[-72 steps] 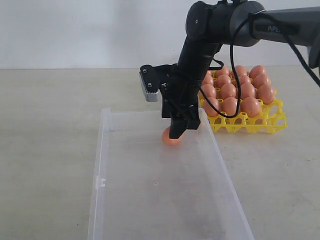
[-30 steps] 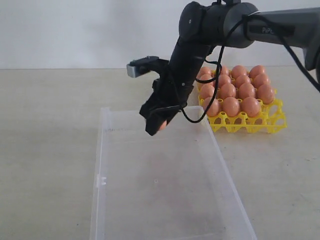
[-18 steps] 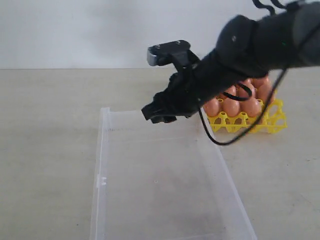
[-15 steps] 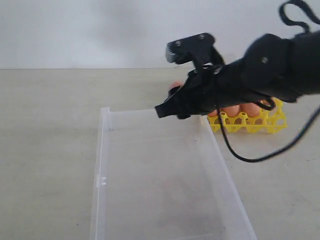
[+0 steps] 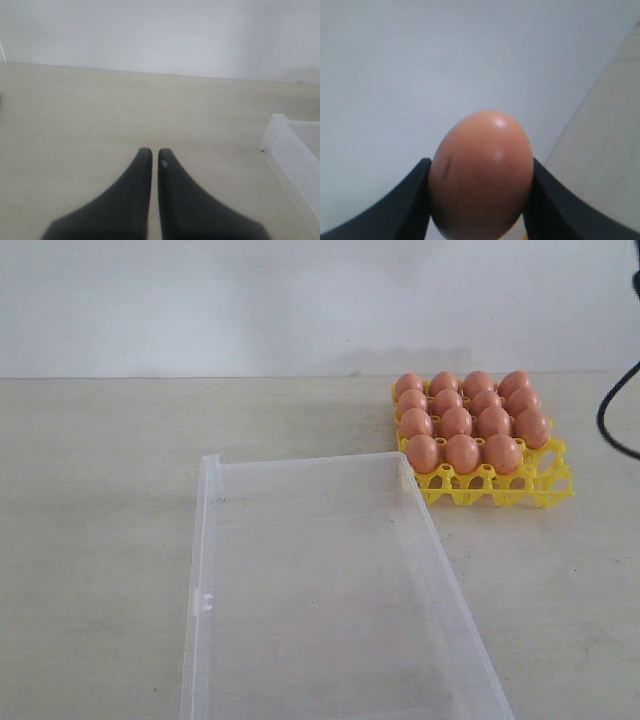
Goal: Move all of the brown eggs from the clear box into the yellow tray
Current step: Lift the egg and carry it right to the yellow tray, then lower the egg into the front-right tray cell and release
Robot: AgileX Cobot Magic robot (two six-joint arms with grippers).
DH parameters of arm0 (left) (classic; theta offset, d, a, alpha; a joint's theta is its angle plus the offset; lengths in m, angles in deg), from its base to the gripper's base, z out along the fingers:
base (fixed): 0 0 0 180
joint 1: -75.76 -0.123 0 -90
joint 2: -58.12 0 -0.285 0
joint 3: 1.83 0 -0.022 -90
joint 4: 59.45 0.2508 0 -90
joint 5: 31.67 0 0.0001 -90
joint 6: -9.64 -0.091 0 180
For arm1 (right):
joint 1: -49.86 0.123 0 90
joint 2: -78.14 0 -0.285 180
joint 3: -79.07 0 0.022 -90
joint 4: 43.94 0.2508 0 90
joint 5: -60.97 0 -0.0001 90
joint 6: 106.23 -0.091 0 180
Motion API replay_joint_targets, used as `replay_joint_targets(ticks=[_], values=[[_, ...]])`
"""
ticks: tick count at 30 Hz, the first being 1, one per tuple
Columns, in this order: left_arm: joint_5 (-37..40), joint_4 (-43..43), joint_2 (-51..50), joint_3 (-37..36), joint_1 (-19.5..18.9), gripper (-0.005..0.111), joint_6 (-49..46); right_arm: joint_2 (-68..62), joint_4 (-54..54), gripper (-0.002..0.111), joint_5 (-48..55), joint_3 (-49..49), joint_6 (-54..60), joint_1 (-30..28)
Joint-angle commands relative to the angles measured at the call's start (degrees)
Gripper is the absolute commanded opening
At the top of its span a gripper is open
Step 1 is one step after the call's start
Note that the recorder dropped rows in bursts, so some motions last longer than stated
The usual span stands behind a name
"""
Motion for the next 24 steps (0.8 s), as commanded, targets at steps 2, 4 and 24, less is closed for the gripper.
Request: replay_joint_targets(ticks=[2,4,24], values=[[-0.41,-0.14,0.12,-0.15,-0.09,0.004,-0.13,-9.23,-40.58,0.0,-0.74,0.35,-59.08,-15.34],[-0.41,-0.14,0.12,-0.15,-0.09,0.004,-0.13,-17.82,-57.28,0.0,-22.78,-0.62,-80.51,-22.51],[-0.41,-0.14,0.12,-0.15,-0.09,0.004,-0.13,-30.41,-119.57,0.0,-4.39,-9.06,-28.29,-33.54]])
